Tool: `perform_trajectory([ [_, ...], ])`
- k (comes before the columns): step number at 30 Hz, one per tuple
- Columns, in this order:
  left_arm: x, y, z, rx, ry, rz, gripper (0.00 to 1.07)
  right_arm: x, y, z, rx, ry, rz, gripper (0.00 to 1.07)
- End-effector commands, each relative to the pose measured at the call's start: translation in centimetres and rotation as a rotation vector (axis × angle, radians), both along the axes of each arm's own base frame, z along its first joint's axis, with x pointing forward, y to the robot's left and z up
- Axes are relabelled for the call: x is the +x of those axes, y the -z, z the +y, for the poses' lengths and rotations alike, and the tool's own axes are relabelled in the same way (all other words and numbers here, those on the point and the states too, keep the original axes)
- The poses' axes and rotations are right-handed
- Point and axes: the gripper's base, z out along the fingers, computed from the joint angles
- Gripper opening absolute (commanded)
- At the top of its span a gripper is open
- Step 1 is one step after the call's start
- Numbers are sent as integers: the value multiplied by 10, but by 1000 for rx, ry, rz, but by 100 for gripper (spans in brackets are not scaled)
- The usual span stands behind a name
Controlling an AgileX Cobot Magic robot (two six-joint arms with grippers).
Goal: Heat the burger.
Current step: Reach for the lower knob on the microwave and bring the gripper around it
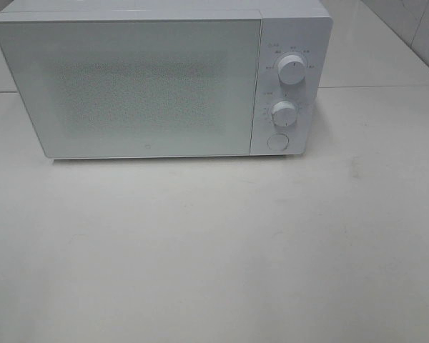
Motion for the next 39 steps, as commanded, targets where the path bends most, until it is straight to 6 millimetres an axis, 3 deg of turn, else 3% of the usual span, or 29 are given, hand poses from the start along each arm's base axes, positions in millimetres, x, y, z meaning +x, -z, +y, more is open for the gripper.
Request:
perform_trajectory([
  [1,-3,0,-1,-8,-2,-17,100,-4,0,-1,7,10,-35,76],
  [12,-3,0,-1,-8,-2,-17,100,-3,0,-1,6,10,-29,76],
  [23,-3,0,-1,-8,-2,-17,100,-3,-20,0,21,-1,-190,76],
  [29,-3,0,-1,-8,-2,-17,100,15,-25,2,15,-4,-152,76],
  [32,-3,0,-1,-8,-2,-17,100,28,-26,4,10,-7,-116,76],
  [34,-3,0,-1,-8,-2,-17,100,49,-29,7,6,-14,-102,76],
  [39,-3,0,-1,-8,-2,-17,100,66,-27,10,4,-22,-101,76],
])
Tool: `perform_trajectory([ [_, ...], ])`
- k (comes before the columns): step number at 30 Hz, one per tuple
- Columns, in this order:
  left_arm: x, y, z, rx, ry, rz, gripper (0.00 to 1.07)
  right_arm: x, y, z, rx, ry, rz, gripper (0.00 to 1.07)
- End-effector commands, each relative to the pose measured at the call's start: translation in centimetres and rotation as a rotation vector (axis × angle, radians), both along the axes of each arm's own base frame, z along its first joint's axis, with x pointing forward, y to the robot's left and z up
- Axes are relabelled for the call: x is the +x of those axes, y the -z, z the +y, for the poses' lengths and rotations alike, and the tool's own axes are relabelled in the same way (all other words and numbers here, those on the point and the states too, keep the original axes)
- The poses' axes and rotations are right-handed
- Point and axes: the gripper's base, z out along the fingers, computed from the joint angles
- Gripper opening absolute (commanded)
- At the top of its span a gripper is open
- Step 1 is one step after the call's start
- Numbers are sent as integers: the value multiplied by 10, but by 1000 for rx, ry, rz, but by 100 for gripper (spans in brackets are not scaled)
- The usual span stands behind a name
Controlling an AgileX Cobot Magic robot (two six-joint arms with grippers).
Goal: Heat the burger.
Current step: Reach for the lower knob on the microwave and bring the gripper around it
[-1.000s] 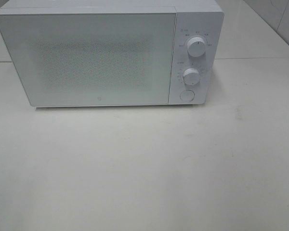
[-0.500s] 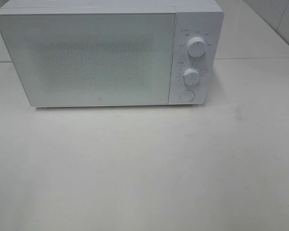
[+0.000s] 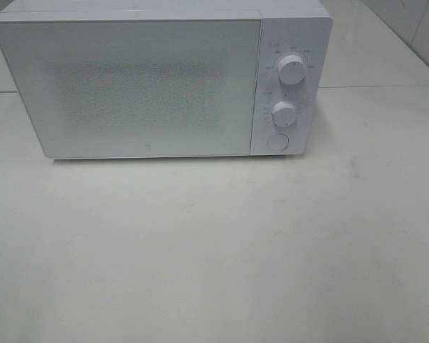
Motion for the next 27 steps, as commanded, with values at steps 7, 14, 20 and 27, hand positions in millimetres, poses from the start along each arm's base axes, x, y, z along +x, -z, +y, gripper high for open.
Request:
perform_trajectory([
  [7,-3,0,-1,-7,-1,-17,100,43,4,6,5,-13,-30,76],
  [14,-3,0,-1,-7,-1,-17,100,68,7,10,4,-23,-27,76],
  [20,-3,0,-1,-7,-1,-17,100,92,14,14,4,-32,-16,76],
  [27,-3,0,-1,-7,-1,-17,100,119,24,18,11,-43,-23,76],
])
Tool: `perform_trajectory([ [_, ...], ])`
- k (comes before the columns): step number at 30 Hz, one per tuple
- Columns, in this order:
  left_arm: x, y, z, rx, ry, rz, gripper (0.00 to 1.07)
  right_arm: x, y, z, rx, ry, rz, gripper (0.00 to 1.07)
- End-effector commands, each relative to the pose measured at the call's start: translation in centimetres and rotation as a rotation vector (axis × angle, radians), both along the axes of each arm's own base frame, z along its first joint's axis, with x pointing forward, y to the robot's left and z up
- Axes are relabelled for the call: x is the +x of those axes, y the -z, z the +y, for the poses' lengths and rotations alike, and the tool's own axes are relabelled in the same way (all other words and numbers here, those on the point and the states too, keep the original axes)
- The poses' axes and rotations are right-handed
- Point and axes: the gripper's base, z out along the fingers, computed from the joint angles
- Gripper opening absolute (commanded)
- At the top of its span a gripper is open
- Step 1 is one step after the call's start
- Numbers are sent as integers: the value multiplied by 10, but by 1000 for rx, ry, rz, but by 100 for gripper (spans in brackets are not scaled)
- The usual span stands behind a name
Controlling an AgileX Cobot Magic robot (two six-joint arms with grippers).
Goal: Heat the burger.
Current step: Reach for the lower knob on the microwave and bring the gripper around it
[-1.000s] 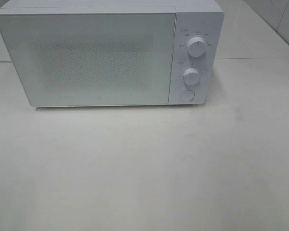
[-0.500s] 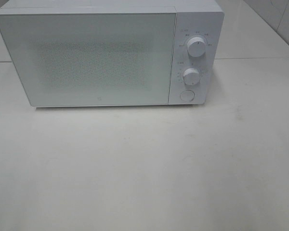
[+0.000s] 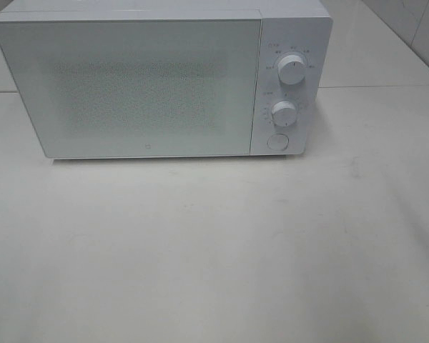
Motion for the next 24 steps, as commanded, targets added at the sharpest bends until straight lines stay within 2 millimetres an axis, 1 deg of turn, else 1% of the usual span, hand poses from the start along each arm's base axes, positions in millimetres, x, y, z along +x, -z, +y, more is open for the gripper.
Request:
perform_trajectory([
  [1,-3,0,-1,-7,-1,-17,100,12,4,1,12,0,-28,76],
  [2,-3,0,-1,-7,-1,-17,100,12,4,1,12,0,-28,76],
  [3,-3,0,-1,-7,-1,-17,100,15,5,2,17,-1,-36,76],
  [4,-3,0,-1,-7,-1,-17,100,22,8,3,22,-4,-42,76],
  [5,-3,0,-1,-7,-1,-17,100,22,8,3,22,-4,-42,76],
  [7,-3,0,-1,-7,-1,-17,100,32,10,5,28,-11,-73,76],
  [9,-3,0,-1,-7,-1,-17,100,35,11,5,31,-13,-87,76],
  [10,-3,0,-1,-7,-1,-17,100,41,12,7,37,-19,-121,76],
  [11,-3,0,-1,-7,-1,-17,100,41,12,7,37,-19,-121,76],
  [13,-3,0,-1,-7,-1,-17,100,49,14,9,45,-29,-163,76],
  [14,-3,0,-1,-7,-1,-17,100,49,14,9,45,-29,-163,76],
  [16,-3,0,-1,-7,-1,-17,100,58,20,10,48,-35,-182,76],
  [18,-3,0,-1,-7,-1,-17,100,59,22,11,49,-36,-197,76],
  [19,-3,0,-1,-7,-1,-17,100,62,29,10,57,-26,-220,76],
  [20,-3,0,-1,-7,-1,-17,100,62,29,10,57,-26,-220,76],
  [21,-3,0,-1,-7,-1,-17,100,63,40,8,58,-5,-240,76],
  [22,-3,0,-1,-7,-1,-17,100,63,44,7,57,6,-246,76],
  [23,-3,0,-1,-7,-1,-17,100,63,44,7,57,6,-246,76],
  [24,-3,0,-1,-7,-1,-17,100,62,55,7,69,32,-236,76],
])
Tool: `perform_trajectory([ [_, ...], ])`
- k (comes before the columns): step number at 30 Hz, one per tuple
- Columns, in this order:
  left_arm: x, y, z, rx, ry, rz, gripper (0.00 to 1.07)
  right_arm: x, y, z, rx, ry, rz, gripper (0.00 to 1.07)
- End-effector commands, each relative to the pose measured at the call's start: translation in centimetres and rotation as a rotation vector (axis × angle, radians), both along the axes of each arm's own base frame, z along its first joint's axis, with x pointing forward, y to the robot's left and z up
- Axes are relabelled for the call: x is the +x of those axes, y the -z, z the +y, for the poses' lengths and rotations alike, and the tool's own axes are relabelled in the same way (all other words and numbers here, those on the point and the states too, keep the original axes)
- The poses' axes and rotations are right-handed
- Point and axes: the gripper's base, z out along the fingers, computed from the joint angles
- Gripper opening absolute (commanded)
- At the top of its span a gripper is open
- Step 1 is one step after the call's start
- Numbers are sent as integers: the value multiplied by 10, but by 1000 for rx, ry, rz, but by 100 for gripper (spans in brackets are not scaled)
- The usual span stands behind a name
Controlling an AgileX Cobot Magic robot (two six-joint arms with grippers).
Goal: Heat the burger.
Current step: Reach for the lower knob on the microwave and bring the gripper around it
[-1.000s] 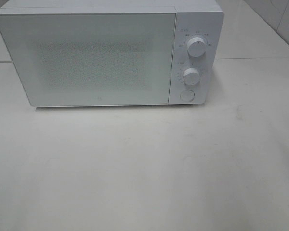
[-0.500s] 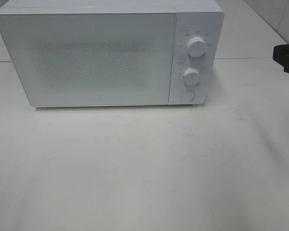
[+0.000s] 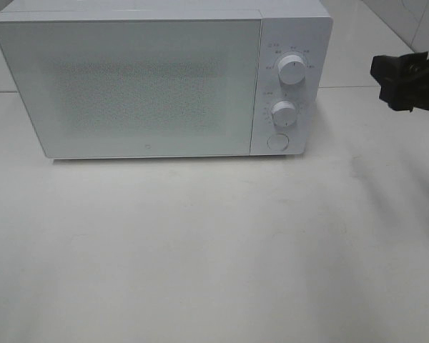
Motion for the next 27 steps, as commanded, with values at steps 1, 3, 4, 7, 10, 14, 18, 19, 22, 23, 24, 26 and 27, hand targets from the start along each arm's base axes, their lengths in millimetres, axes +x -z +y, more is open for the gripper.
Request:
perform_trajectory([
  [1,-3,0,-1,-7,-1,-17,100,-1,12,0,0,42,-28,76],
  [3,-3,0,-1,-7,-1,-17,100,-3,20,3,-21,51,-23,76],
  [4,-3,0,-1,-7,-1,-17,100,-4,24,6,-33,52,-24,76],
  [7,-3,0,-1,-7,-1,-17,100,-6,33,16,-51,63,-19,76],
  [10,-3,0,-1,-7,-1,-17,100,-6,39,25,-58,95,-18,76],
  [14,-3,0,-1,-7,-1,-17,100,-8,43,38,-73,117,-47,76],
  [18,-3,0,-1,-7,-1,-17,100,-11,49,52,-63,139,-44,76],
  [19,-3,0,-1,-7,-1,-17,100,-11,49,52,-63,139,-44,76],
  [22,-3,0,-1,-7,-1,-17,100,-11,54,62,-53,153,-37,76],
  [23,-3,0,-1,-7,-1,-17,100,-11,57,68,-45,160,-29,76],
  [24,-3,0,-1,-7,-1,-17,100,-11,58,71,-42,166,-22,76],
  [26,-3,0,-1,-7,-1,-17,100,-10,60,75,-51,180,-13,76],
  [27,-3,0,-1,-7,-1,-16,100,-10,61,77,-65,191,-12,76],
])
